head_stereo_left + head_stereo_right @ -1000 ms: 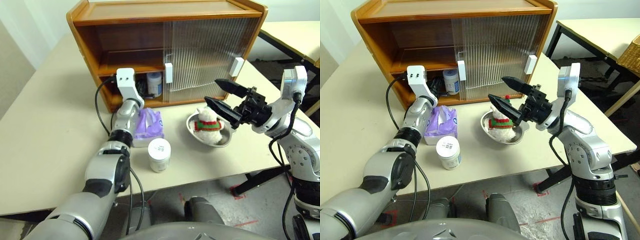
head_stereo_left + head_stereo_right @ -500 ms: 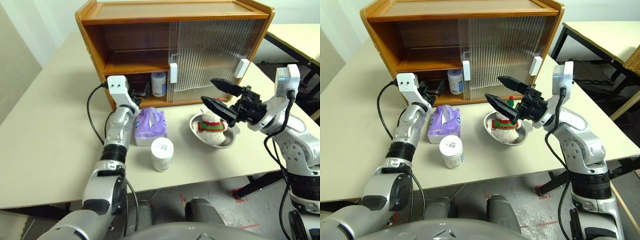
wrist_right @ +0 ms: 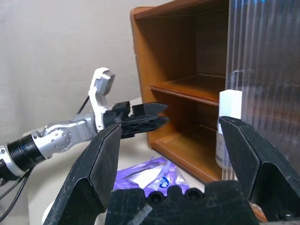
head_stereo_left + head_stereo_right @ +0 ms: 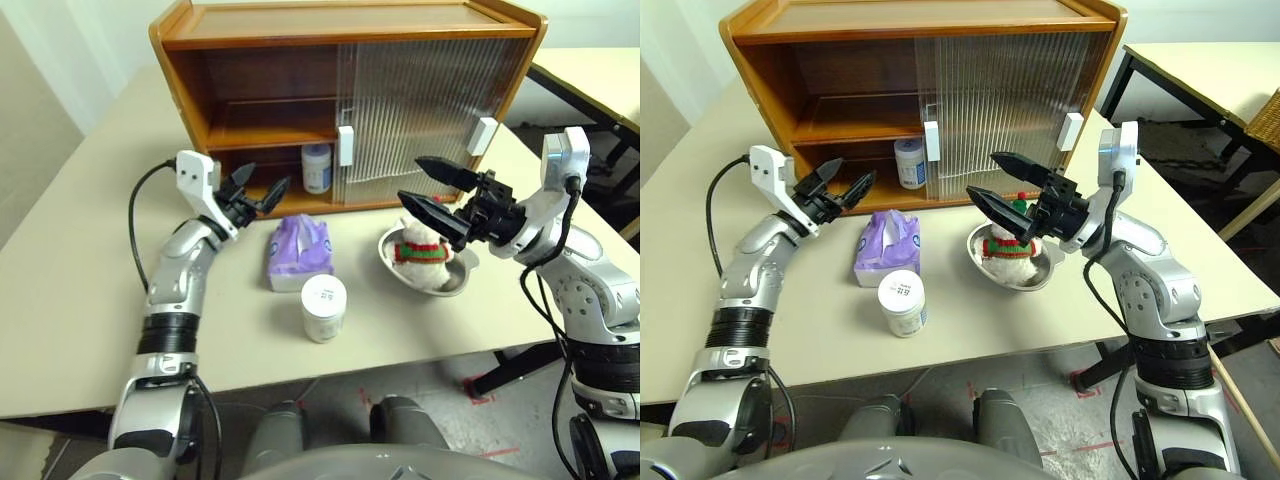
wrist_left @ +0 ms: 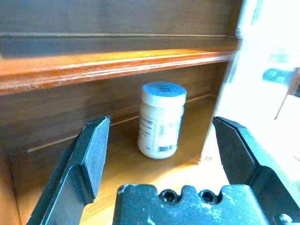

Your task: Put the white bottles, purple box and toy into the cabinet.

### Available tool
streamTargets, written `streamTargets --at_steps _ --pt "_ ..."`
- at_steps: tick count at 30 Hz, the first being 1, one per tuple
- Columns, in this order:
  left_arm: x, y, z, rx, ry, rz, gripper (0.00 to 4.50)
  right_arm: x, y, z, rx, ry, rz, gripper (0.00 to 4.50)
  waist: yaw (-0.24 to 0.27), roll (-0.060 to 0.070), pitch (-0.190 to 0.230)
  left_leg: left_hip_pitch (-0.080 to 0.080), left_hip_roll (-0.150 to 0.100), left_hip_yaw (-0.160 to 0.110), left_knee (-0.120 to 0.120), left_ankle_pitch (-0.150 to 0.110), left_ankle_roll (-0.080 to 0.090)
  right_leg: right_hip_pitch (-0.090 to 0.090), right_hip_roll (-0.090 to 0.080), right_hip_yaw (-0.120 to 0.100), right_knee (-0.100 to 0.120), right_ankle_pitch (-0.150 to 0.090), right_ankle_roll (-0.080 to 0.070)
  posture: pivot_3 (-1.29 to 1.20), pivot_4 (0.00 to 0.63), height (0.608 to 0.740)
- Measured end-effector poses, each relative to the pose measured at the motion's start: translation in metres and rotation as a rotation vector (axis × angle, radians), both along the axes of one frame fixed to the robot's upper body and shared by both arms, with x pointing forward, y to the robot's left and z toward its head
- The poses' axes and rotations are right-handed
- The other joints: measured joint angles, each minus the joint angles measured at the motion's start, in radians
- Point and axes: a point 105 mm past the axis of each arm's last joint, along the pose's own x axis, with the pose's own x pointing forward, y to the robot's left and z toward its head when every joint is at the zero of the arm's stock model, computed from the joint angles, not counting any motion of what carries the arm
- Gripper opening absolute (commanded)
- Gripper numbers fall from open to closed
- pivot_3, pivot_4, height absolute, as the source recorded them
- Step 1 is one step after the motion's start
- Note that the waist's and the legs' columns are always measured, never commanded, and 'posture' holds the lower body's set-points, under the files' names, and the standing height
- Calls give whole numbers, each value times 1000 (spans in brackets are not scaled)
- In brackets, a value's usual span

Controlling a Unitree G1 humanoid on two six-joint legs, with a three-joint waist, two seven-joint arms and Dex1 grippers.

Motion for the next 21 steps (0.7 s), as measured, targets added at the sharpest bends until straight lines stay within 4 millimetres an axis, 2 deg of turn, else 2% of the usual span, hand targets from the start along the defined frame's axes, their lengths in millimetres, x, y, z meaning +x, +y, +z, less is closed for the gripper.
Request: streamTargets --at_steps 6,9,12,15,21 --pt "-35 13 -7 121 -40 -243 4458 2 1 -1 9 3 9 4500 3 0 0 0 1 1 0 0 0 -1 -1 -1 0 -1 -3 65 0 740" --pt "-54 18 -16 111 7 -352 4458 3 3 -1 11 4 19 4500 7 1 0 0 2 2 0 0 0 -1 -2 -1 0 -1 -3 67 0 740" --pt "-75 18 -22 78 56 -474 4458 3 2 -1 10 6 20 4500 12 2 1 0 2 3 0 -1 -2 -2 -3 -2 0 -1 -3 68 0 740" --pt "-91 16 -21 95 71 -581 4458 3 2 -1 7 5 22 4500 22 2 1 0 2 3 0 -2 -3 -2 -3 -2 0 -2 -4 68 0 740" --pt "-112 15 -34 182 156 -744 4458 3 2 -1 5 3 25 4500 25 4 2 0 3 3 0 -2 -3 -2 -4 -2 0 -6 -5 60 0 740"
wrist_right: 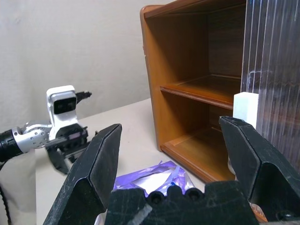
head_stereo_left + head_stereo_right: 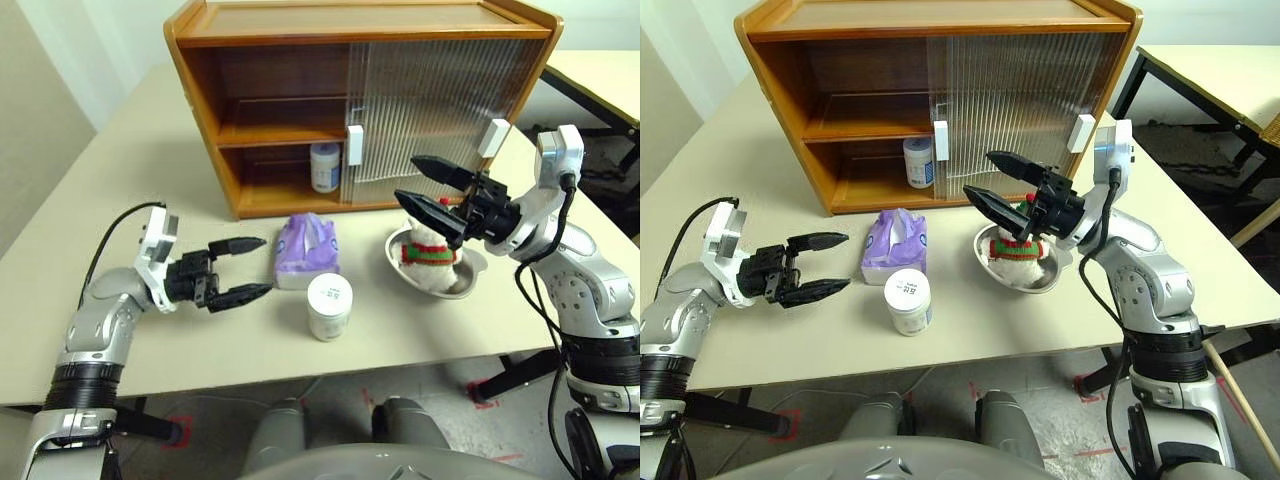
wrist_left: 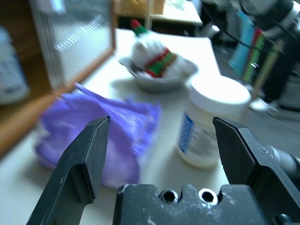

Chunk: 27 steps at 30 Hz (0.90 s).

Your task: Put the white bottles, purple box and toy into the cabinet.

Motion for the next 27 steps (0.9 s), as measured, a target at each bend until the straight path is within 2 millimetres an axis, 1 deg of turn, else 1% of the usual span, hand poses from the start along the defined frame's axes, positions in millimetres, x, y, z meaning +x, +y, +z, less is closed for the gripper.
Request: streamTargets --at_steps 1,2,5,8,11,18,22,23,24,27 --pt "-4 -1 -3 14 6 -26 4458 0 0 0 -1 0 0 4500 0 0 0 0 0 0 0 0 0 0 0 0 0 -5 -9 60 0 740" --pt "-6 -2 -5 22 8 -49 4458 0 0 0 -2 0 -1 4500 0 0 0 0 0 0 0 0 0 0 0 0 0 -6 -11 56 0 740" --pt "-12 -6 -9 49 -12 -108 4458 0 -1 0 -4 0 -1 4500 0 0 0 0 0 0 0 0 0 0 -1 0 0 -6 -11 51 0 740" --pt "-16 -15 -14 54 -35 -160 4458 0 -1 0 -9 -1 -4 4500 1 1 0 0 0 0 0 0 0 0 -1 0 0 -6 -10 46 0 740" --pt "-20 -24 -20 60 -37 -205 4458 0 -1 0 -9 0 -7 4500 0 1 0 0 0 1 0 0 0 0 -1 0 0 -3 -5 30 0 740" --pt "-24 -35 -28 66 -34 -250 4458 -2 -3 1 -22 1 -15 4500 -3 1 1 0 1 1 0 0 0 0 0 0 0 -4 -3 14 0 740" --pt "-21 -44 -35 63 -44 -255 4458 -3 -3 2 -20 -4 -25 4500 -3 1 1 0 0 1 0 0 0 0 0 0 0 -3 -2 2 0 740" --pt "-19 -49 -37 59 -57 -258 4458 -3 -4 2 -20 -2 -28 4500 -3 1 1 0 0 1 0 0 1 0 0 0 0 -2 -1 0 0 740" --pt "-17 -53 -38 58 -64 -260 4458 -3 -4 2 -20 -1 -29 4500 -3 1 1 0 0 2 0 1 2 0 0 0 0 1 5 -3 0 740" --pt "-15 -59 -39 54 -83 -260 4458 -4 -4 3 -21 0 -32 4500 -4 1 1 0 0 2 0 2 3 0 0 1 0 1 5 -12 0 740"
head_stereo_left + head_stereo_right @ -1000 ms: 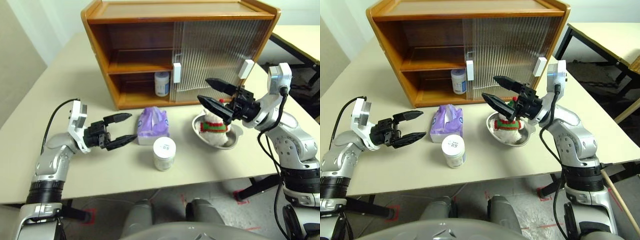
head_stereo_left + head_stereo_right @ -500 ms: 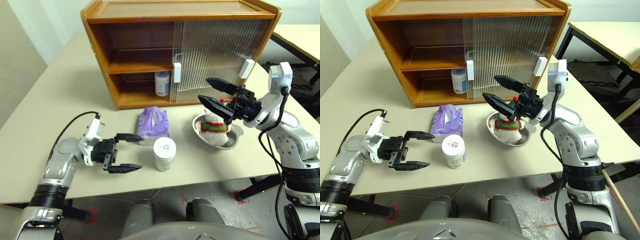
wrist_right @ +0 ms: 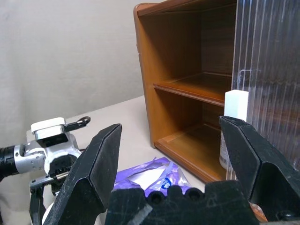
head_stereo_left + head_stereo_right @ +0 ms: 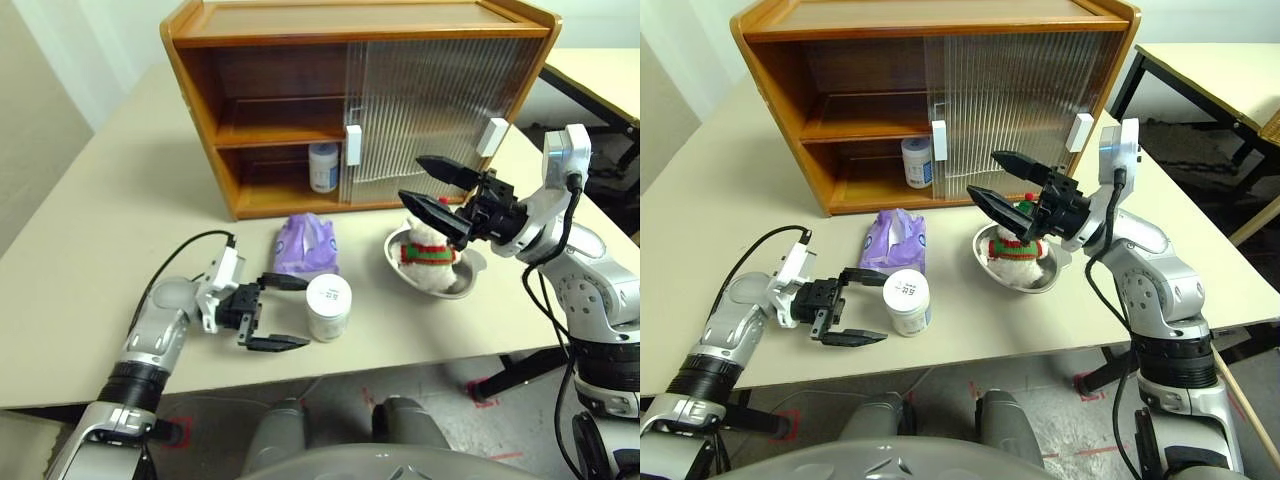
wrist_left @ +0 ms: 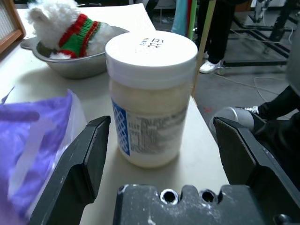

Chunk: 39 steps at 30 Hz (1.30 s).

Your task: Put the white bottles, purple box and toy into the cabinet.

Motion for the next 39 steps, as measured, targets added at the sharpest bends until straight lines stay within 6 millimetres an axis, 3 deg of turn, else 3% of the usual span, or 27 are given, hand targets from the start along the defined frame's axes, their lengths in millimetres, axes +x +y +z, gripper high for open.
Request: streamTargets --at_steps 22,25,27,28,35,39 --pt "3 -16 -10 -5 16 -11 4458 -2 -4 -2 -11 9 -28 4500 -13 0 0 0 0 1 0 0 0 0 0 0 0 0 0 -43 0 740" --pt "3 -19 -8 -7 20 -16 3884 -2 -4 -3 -11 12 -31 4500 -21 0 0 0 0 0 0 0 0 0 0 0 0 0 1 -43 0 740" --pt "4 -20 -7 -8 23 -12 3142 -3 -4 -3 -11 13 -31 4500 -26 0 0 0 0 0 0 0 0 0 0 0 0 0 1 -48 0 740" --pt "4 -20 -7 -10 29 -7 3041 -3 -4 -3 -11 13 -32 4500 -26 0 0 0 0 1 0 0 0 0 0 0 0 0 1 -48 0 740" --pt "4 -19 -3 -3 49 3 3042 -3 -5 -4 -14 15 -34 4500 -28 0 0 0 0 0 0 0 0 0 0 0 0 -1 1 -37 0 740" --pt "2 -24 19 -49 29 -2 3042 -3 -5 -4 -14 15 -33 4500 -27 0 0 0 0 0 0 0 0 0 0 1 0 -1 1 -25 0 740"
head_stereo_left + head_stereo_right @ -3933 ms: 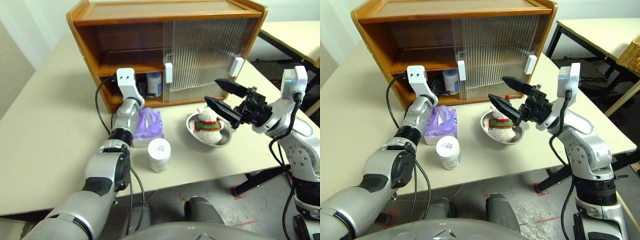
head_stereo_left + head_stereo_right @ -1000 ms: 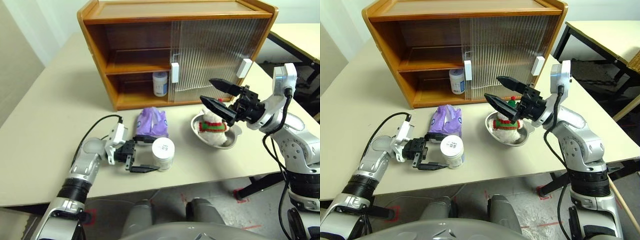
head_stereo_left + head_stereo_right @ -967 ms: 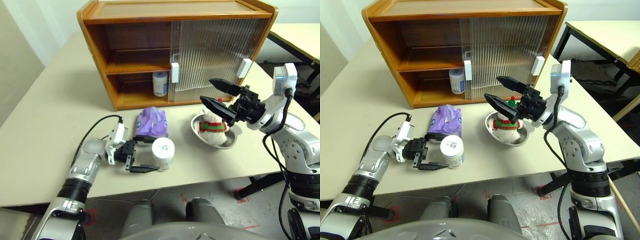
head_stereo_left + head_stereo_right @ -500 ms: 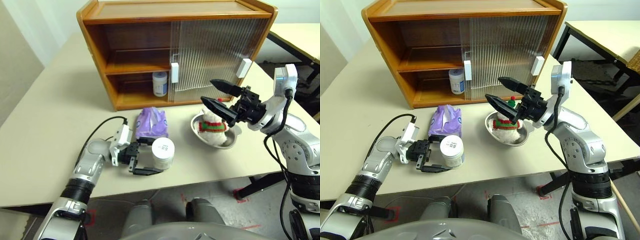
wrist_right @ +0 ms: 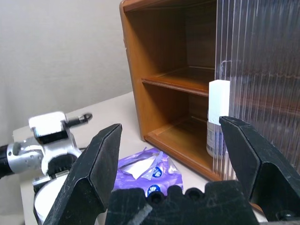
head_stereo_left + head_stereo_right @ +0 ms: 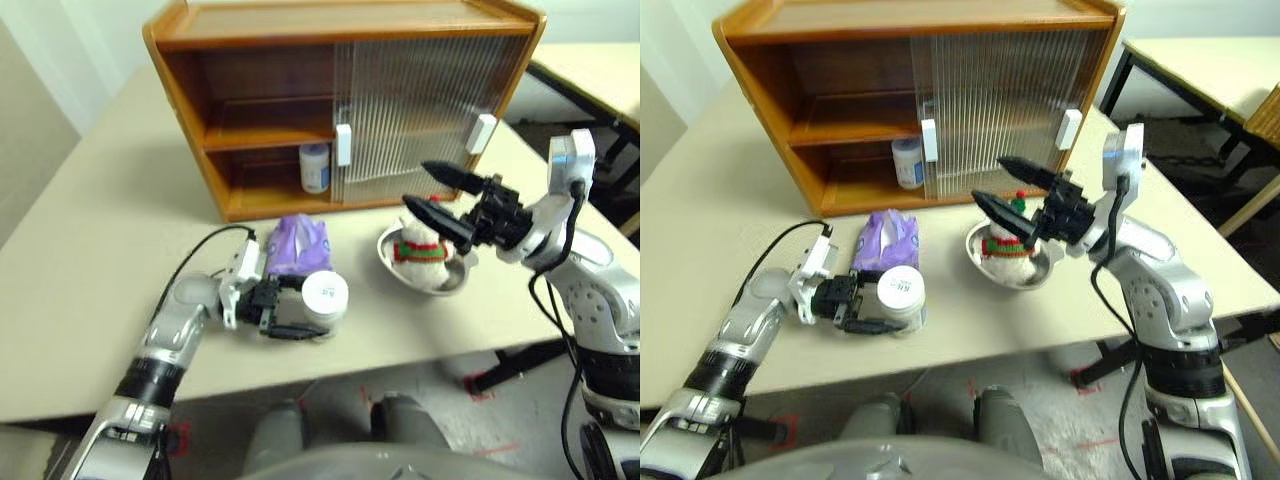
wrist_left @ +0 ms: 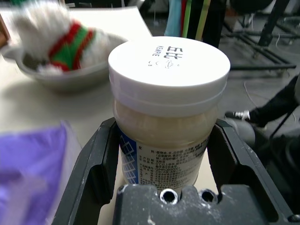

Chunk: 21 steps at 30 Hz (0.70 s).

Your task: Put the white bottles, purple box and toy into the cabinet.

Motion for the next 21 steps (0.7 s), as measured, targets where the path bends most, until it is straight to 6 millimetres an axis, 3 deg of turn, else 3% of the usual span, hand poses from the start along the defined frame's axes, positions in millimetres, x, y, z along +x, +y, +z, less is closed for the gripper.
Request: streamTargets --at_steps 3,8,12,17,21 --pt "2 -2 22 -57 -11 26 3042 0 0 0 2 0 1 4500 1 0 0 0 0 0 0 0 0 0 0 0 0 0 0 -13 0 740" --pt "22 10 47 -130 -30 169 3042 1 2 0 15 -1 6 4500 1 0 0 1 0 0 0 0 1 0 1 0 0 0 1 -2 0 740" --pt "49 25 49 -174 -22 363 3042 1 4 1 25 -6 13 4500 3 0 0 1 0 0 0 1 1 1 1 0 0 1 1 2 0 740" --pt "89 44 39 -206 15 670 3042 1 5 1 27 -7 19 4500 5 0 0 0 -1 0 0 1 2 1 1 1 0 1 2 -3 0 740" --pt "110 60 33 -197 14 840 3042 1 5 2 26 -8 22 4500 5 -1 0 0 -1 0 0 1 1 0 1 1 0 1 2 -9 0 740"
